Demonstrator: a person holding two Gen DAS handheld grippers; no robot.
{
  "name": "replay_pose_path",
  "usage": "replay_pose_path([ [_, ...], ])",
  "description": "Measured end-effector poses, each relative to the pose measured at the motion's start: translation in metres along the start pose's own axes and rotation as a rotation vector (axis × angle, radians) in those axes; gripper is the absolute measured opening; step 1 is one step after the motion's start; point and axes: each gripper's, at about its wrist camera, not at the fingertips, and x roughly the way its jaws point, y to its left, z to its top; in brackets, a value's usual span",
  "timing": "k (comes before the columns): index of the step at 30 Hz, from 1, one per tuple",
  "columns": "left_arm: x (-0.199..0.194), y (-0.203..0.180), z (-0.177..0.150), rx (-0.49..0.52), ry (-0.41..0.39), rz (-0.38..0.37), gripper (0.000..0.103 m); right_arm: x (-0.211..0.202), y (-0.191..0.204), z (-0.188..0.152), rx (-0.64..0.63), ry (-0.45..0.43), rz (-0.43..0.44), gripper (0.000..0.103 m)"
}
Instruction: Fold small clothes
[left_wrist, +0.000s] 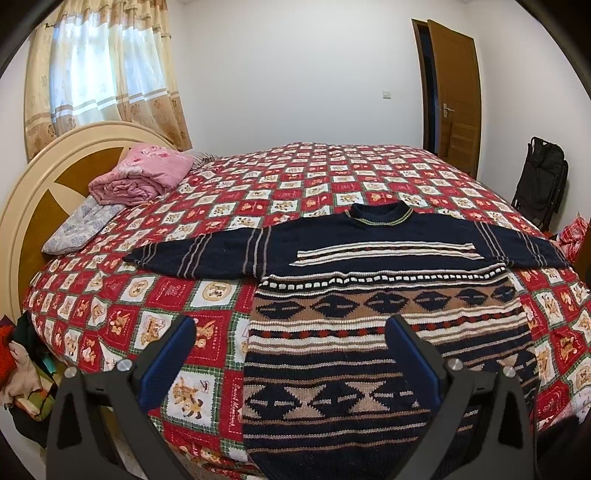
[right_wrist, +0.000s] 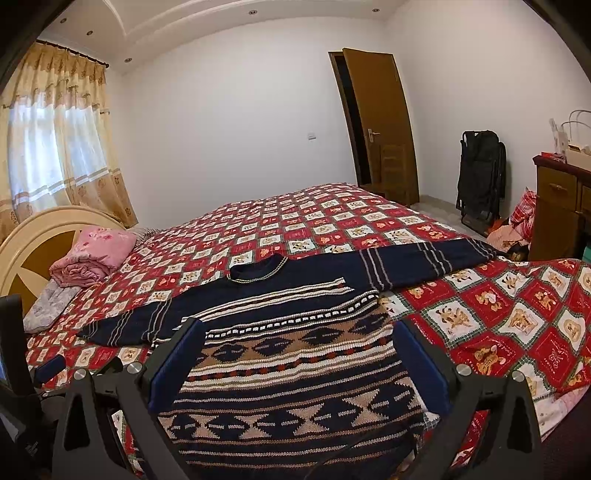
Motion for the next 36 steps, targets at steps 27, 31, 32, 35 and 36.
replay_pose_path([
  [27,0.023,-0.005,0.001,-0.003,0.066,-0.052,0.103,0.031,-0.019,-0.004,0.020,0.086,-0.022,0.102],
  [31,0.034,-0.005,0.002,-0.018,0.075,-0.138,0.103,0.049,-0.048,-0.003,0.076,0.125,-0.021,0.102],
  [32,0.038,-0.006,0.003,-0.016,0.077,-0.150,0.103,0.056,-0.061,-0.002,0.102,0.141,-0.033,0.102],
  [35,0.051,-0.014,0.009,0.029,0.083,-0.137,0.103,0.071,-0.105,0.004,0.192,0.155,-0.071,0.102],
  [36,0.055,-0.016,0.011,0.045,0.084,-0.130,0.103,0.077,-0.126,0.008,0.235,0.155,-0.081,0.102],
])
